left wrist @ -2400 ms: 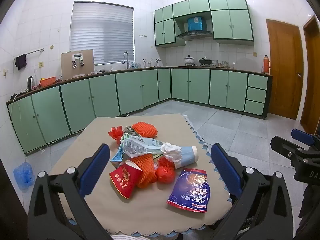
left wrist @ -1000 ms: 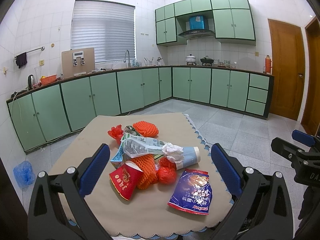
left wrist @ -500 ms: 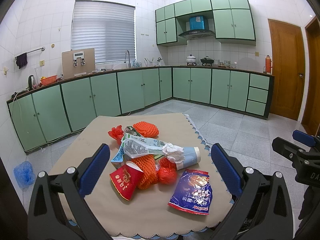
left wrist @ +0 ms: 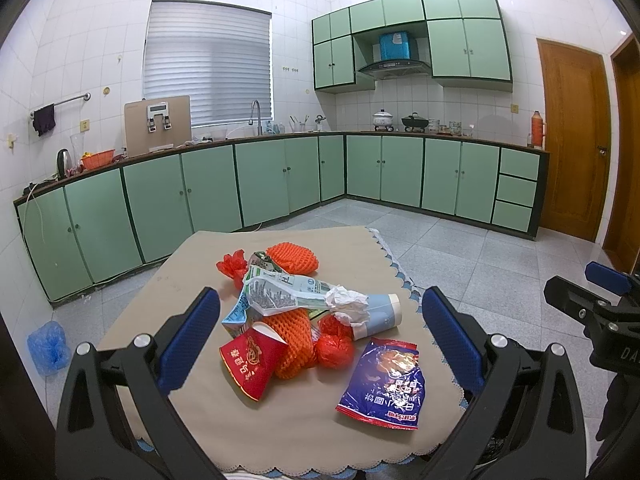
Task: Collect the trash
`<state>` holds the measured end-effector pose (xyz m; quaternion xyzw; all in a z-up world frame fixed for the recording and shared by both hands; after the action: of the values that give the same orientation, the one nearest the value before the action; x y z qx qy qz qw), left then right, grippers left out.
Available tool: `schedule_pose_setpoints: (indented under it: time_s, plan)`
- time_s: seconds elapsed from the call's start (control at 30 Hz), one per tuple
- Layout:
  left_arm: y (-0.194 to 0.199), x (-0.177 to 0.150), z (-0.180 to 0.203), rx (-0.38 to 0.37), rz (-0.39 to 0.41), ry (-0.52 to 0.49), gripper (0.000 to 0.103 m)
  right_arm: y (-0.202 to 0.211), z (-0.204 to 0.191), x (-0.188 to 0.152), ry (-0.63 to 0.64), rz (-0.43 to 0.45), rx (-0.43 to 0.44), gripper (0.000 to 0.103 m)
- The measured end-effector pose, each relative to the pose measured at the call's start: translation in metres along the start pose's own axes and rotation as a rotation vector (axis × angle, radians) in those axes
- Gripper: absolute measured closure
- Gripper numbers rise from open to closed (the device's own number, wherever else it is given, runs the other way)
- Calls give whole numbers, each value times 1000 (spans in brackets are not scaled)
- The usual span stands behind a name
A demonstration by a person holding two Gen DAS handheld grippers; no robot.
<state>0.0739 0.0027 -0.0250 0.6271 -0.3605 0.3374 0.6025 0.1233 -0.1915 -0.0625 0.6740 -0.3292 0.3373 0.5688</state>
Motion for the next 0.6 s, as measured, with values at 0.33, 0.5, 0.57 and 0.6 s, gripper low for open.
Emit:
schedule_pose_setpoints:
  time_s: [0.33, 0.5, 0.57, 0.6]
  plan:
    - [0, 0, 0, 0, 1, 0, 5, 1, 0, 1, -1, -1, 0, 6]
    - [0, -1, -1, 1, 0, 3, 5, -2, 0, -2, -3, -2, 0, 6]
    - [1, -1, -2, 1, 1, 3, 5, -2, -1, -2, -2, -2, 1, 6]
    - [1, -1, -2, 1, 1, 4, 5, -2, -1, -2, -2, -2, 0, 6]
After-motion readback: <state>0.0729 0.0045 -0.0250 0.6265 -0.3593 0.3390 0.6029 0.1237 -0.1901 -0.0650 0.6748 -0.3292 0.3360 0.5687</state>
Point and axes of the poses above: each gripper's, at about its wrist camera, not at the fingertips, and y roughly against the way its jaws point, z to its right, x to its top, the point moved 7 cm from there along -y, roughly the way its jaws point, and after that the axes turned 10 degrees about -z, right-handed, at the moved point
